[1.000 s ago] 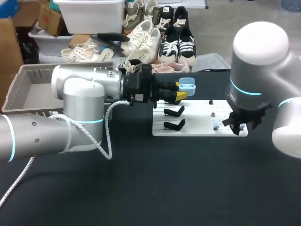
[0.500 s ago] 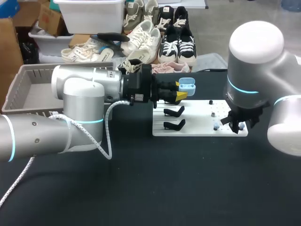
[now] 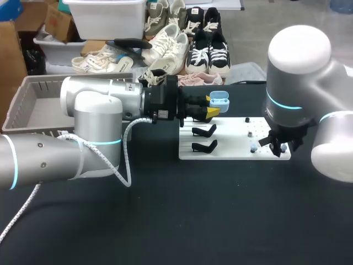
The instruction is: Pick up each earbud case from the left stands, insert the matching earbuds, close the lid, and place the case in the box.
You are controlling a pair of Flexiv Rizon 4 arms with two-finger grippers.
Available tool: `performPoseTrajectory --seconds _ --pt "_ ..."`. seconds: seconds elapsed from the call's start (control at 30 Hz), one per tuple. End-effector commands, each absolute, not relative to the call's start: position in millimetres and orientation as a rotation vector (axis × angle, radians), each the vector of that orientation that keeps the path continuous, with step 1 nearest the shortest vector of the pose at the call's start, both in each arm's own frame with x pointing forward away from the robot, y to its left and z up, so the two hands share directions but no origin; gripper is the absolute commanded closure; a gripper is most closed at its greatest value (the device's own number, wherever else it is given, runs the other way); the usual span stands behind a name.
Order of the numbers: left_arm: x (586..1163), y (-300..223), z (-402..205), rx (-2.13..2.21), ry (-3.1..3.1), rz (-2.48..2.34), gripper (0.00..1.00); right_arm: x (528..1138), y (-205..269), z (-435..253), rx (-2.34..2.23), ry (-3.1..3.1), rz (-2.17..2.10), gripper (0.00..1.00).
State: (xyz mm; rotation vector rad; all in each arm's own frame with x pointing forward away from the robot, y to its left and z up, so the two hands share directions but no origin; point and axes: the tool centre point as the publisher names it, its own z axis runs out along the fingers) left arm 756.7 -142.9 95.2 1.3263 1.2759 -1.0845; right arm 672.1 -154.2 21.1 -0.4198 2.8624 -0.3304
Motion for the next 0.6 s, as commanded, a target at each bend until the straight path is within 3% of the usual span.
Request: performPoseTrajectory --seconds 0.03,0.4,0.6 --pt "755.7 -142.9 94.7 1.323 1.275 -1.082 1.00 673.9 -153.9 20.2 -0.415 2.864 -0.335 0.62" --pt "755.7 -142.9 94.7 1.323 1.275 -1.082 1.00 677.6 -155.2 21.7 -0.410 2.860 -0.335 0.66" --pt "755.7 -142.9 94.7 1.323 1.275 -1.082 1.00 678.9 -153.8 20.0 -0.414 2.862 -0.332 0.73"
